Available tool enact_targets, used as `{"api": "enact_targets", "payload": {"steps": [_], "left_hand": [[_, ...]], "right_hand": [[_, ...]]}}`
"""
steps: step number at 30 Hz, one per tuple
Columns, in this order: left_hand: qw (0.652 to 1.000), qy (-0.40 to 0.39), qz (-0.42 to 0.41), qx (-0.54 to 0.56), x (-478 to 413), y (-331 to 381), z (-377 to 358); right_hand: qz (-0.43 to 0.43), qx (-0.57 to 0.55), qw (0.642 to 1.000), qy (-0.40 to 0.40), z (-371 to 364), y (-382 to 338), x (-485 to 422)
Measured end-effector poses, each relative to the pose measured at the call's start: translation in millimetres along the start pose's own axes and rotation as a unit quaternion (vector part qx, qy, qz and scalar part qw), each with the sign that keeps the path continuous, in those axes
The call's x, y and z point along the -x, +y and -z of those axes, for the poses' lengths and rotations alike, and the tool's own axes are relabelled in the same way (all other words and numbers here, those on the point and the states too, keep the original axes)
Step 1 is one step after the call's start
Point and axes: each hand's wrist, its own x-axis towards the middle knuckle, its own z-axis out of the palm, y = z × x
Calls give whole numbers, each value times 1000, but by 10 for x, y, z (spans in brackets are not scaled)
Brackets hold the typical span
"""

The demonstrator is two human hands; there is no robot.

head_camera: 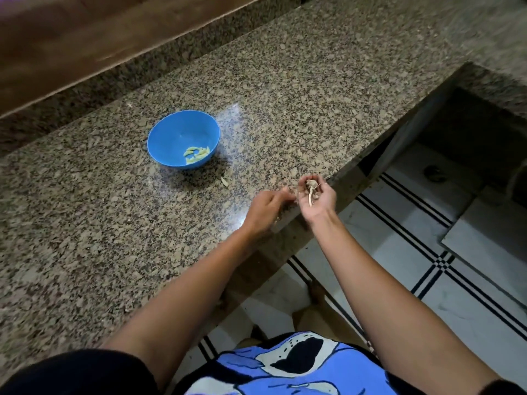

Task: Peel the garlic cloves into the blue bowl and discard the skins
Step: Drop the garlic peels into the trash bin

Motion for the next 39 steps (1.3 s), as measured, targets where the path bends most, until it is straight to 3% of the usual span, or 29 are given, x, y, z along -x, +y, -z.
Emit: {"api": "enact_targets", "payload": {"steps": [2,5,11,18,26,30,39], "left_hand": [[975,99,69,188,8,150,95],[876,252,154,382,7,253,322],[721,461,157,493,417,202,433],[463,694,125,537,1952,-174,361],[210,816,120,526,4108,-708,-476],[141,817,112,548,4783,-1105,-799],[84,789,53,607,5328,-1790,-837]], "right_hand": [[-17,25,999,-18,-129,41,-26],[-88,96,990,-46,-324,207,0],[-283,286,906,-134,-467,821,302],[-505,396,747,-175,207,1763,1251],[-646,521,543,-128,1789,2528,2553],[-646,558,511,-102,2424,2790,2823],[-614,614,488,-89,3086,3287,2982]]}}
